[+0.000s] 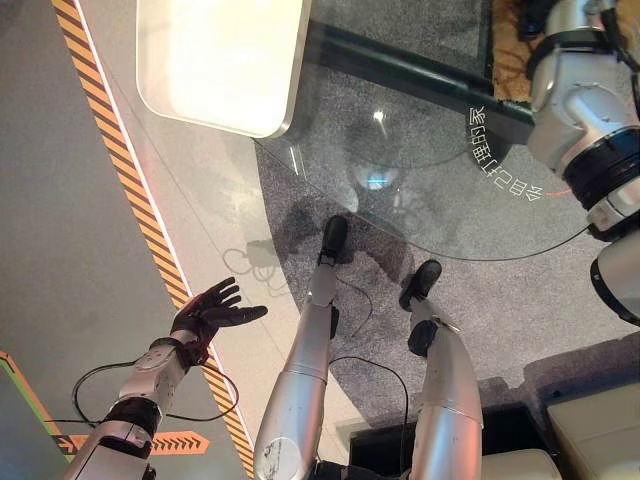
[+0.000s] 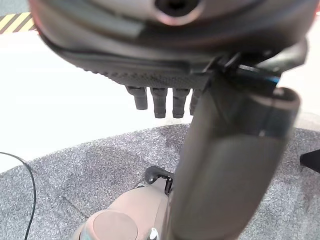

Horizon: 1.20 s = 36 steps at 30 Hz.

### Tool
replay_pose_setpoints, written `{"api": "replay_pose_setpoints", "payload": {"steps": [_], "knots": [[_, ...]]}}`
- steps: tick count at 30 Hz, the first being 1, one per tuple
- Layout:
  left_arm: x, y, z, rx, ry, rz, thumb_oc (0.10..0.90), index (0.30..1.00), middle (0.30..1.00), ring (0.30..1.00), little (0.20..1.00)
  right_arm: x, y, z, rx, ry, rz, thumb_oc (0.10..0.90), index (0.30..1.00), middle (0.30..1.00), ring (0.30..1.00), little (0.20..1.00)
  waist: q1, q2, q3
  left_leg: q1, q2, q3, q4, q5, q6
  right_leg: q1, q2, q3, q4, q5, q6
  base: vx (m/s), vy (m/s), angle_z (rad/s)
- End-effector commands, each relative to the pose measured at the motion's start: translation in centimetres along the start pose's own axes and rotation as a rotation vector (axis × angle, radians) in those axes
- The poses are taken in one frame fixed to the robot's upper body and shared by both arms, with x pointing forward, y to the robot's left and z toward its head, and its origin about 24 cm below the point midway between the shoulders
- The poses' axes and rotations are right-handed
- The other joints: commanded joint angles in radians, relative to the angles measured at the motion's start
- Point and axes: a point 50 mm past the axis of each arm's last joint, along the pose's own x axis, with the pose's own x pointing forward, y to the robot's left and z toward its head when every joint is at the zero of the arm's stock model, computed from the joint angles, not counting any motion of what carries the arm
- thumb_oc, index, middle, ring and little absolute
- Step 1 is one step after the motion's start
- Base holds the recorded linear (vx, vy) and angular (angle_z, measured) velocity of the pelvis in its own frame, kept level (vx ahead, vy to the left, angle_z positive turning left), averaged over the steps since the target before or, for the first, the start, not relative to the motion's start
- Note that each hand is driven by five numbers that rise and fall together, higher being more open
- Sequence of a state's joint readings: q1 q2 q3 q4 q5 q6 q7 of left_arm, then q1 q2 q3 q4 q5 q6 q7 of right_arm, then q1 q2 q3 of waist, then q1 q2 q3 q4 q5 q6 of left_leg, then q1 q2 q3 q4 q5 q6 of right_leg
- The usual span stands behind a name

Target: Wipe the table with a cloth and put it in the basket.

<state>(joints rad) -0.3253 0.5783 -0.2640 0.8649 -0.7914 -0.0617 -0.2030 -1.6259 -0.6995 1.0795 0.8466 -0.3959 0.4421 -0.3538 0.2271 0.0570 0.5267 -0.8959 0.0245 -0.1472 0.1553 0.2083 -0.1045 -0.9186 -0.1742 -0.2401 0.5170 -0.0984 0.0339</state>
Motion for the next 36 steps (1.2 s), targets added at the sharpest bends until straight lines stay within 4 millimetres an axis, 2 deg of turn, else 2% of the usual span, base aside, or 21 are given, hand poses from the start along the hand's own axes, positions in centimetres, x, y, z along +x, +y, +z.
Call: {"api": "replay_pose_setpoints", "payload": {"steps": [1,10,17,22,29,32,35,36], "knots": [[-0.5,0.9,-1.5,0.038,0.041,0.054,0.8,0.9,0.9,0.9,0.9,0.5,-4.2,4.2,-0.055,-0.22,-0.153,0.1,0.3,0.3,0.3,0.2,0.03,0.0,-0.007,0.015,-0.071,0.043,0.128,-0.151,0.088,0.098,0.015,-0.047,-0.205,0.113,0.045,0.0,0.0,0.0],[-0.4,0.3,-1.5,0.046,0.021,0.037,0.8,0.9,0.9,0.9,0.9,-1.2,-3.2,8.1,0.015,-0.368,-0.096,0.1,0.3,0.3,0.3,0.2,0.042,0.007,-0.007,0.019,-0.078,0.039,0.125,-0.149,0.089,0.105,0.013,-0.053,-0.207,0.112,0.047,0.0,0.0,0.0],[0.1,-0.3,-0.6,0.048,-0.006,0.023,0.8,0.9,0.9,0.9,0.9,-2.1,-2.8,9.9,0.088,-0.417,-0.078,0.1,0.3,0.3,0.3,0.2,0.043,0.013,-0.007,0.019,-0.079,0.041,0.124,-0.145,0.087,0.103,0.012,-0.051,-0.205,0.114,0.049,0.0,0.0,0.0],[0.2,-0.9,-0.7,0.053,-0.015,0.012,0.8,0.9,0.9,0.9,0.9,-2.5,-2.6,10.8,0.109,-0.445,-0.07,0.1,0.3,0.3,0.3,0.2,0.047,0.018,-0.007,0.024,-0.081,0.04,0.115,-0.14,0.086,0.104,0.014,-0.05,-0.21,0.118,0.049,0.0,0.0,0.0],[0.2,-0.9,-0.6,0.043,-0.032,0.017,0.8,0.9,0.9,0.9,0.9,-3.4,-3.3,12.3,0.146,-0.526,-0.074,0.1,0.3,0.3,0.3,0.2,0.045,0.017,-0.007,0.025,-0.079,0.043,0.112,-0.136,0.085,0.104,0.015,-0.049,-0.207,0.118,0.048,0.0,0.0,0.0],[0.3,-0.9,0.1,0.016,-0.074,0.04,0.8,0.9,0.9,0.9,0.9,-3.7,-3.4,12.7,0.166,-0.536,-0.077,0.1,0.3,0.3,0.3,0.2,0.045,0.015,-0.007,0.022,-0.077,0.042,0.114,-0.135,0.085,0.101,0.015,-0.049,-0.203,0.117,0.048,0.0,0.0,0.0],[0.4,-0.6,1.6,-0.044,-0.173,0.112,0.8,0.9,0.9,0.9,0.9,-3.7,-3.5,12.6,0.189,-0.512,-0.082,0.1,0.3,0.3,0.3,0.2,0.044,0.014,-0.007,0.025,-0.074,0.043,0.112,-0.135,0.084,0.101,0.015,-0.049,-0.2,0.114,0.047,0.0,0.0,0.0],[0.4,-0.2,3.0,-0.084,-0.234,0.163,0.8,0.9,0.9,0.9,0.9,-3.5,-3.3,12.1,0.21,-0.479,-0.084,0.1,0.3,0.3,0.3,0.2,0.045,0.015,-0.007,0.024,-0.075,0.041,0.115,-0.136,0.082,0.099,0.014,-0.047,-0.195,0.11,0.047,0.0,0.0,0.0]]}}
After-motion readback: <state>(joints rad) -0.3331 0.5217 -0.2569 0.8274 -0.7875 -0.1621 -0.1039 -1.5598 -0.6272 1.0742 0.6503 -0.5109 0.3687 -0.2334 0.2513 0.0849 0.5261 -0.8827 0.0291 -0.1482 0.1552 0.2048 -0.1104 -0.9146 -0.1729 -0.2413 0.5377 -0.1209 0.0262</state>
